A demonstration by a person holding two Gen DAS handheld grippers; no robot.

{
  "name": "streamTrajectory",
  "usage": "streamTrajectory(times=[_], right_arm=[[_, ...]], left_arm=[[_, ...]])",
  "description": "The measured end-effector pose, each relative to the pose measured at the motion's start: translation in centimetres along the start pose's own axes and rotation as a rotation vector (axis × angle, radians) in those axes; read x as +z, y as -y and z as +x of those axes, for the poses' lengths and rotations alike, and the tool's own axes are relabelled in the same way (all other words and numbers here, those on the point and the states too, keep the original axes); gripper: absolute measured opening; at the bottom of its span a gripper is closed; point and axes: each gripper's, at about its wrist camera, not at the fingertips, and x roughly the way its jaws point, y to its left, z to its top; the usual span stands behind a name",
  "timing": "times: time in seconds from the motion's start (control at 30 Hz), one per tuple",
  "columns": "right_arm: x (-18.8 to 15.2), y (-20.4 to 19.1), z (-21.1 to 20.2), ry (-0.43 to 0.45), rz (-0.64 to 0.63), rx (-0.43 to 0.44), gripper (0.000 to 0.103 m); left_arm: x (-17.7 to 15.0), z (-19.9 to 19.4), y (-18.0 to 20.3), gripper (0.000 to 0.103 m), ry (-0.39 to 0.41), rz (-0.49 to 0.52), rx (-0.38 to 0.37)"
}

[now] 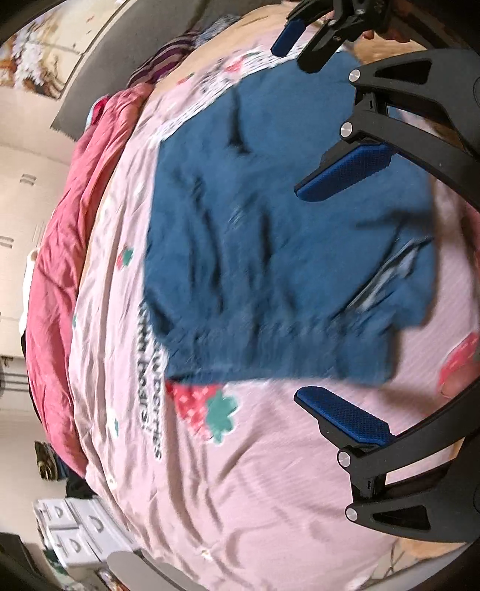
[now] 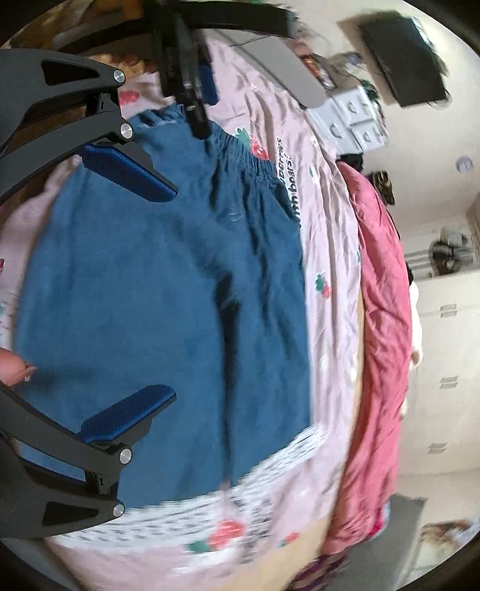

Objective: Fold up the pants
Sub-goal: 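Grasp the elastic waistband of the denim pants with the left tool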

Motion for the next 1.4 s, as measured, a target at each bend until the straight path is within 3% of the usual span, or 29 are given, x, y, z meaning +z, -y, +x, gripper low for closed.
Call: streamTrajectory(times=[0.1,0.3,0.43,0.6,0.83,0.93,1.17,1.4], right_arm=[[2.1,-0.9,1.8,0.010,-0.091,-0.011,0.099],[5.1,-0.9,5.7,-0.030,-0.140,0.015,0.099],[7.3,-0.9,8.5,-0.061,-0.169,0.023,0.099],[9.5,-0.9,12.4,-0.123,-0.227,0.019,0.099],[12.3,-0.7,16.5,-0.145,-0.323,0.024,0.099],[13.3,-0.5,18.7,-0.173,-0.371,0.023,0.099],[15.1,-0.7,22.1,-0.206,-0.536,-0.020,0.098],[15.4,-2.3,23.1,-0.202,-0.696,0.008,0.096]], left_arm=[[2.0,0.9,-2.0,0.094,0.008,-0.036,0.014],[5.4,3.4,-4.7,0.094,-0.010,-0.051,0.051],[7.6,5.4,-6.1,0.094,0.020,-0.041,0.016],[9.1,8.5,-7.2,0.092,-0.031,-0.006,0.012],[9.6,12.3,-8.1,0.056,-0.108,-0.021,-0.053],[9.5,11.9,-7.9,0.029,-0.072,-0.024,-0.099],[9.2,10.4,-9.1,0.019,-0.029,-0.036,-0.172],[8.3,6.9,-8.4,0.019,0.067,0.044,-0.157]])
